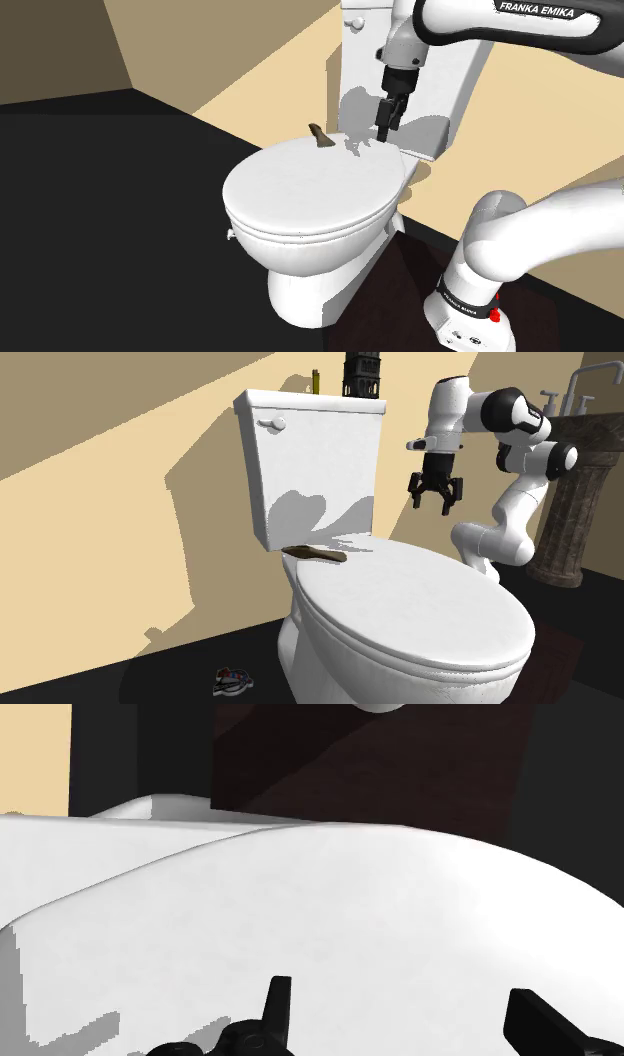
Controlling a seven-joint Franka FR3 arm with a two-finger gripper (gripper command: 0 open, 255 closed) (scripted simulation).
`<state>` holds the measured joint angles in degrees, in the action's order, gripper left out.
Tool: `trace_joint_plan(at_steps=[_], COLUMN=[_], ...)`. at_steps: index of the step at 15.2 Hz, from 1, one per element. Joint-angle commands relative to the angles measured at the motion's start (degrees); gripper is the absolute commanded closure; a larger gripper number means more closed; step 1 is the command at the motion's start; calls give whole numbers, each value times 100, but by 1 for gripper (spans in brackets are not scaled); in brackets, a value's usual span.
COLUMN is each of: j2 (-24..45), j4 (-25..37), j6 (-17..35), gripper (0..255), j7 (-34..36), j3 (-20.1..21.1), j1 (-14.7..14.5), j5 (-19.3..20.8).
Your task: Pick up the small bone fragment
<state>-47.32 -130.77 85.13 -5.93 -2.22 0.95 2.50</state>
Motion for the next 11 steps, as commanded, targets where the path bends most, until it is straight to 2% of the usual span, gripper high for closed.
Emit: trace_joint_plan(at_steps=[1,11], j2=[0,2323], j4=[0,1303], j6=[0,806], gripper=[0,0], j7=[0,1041], j3=[0,22], j1=[0,363], j5=[0,-122])
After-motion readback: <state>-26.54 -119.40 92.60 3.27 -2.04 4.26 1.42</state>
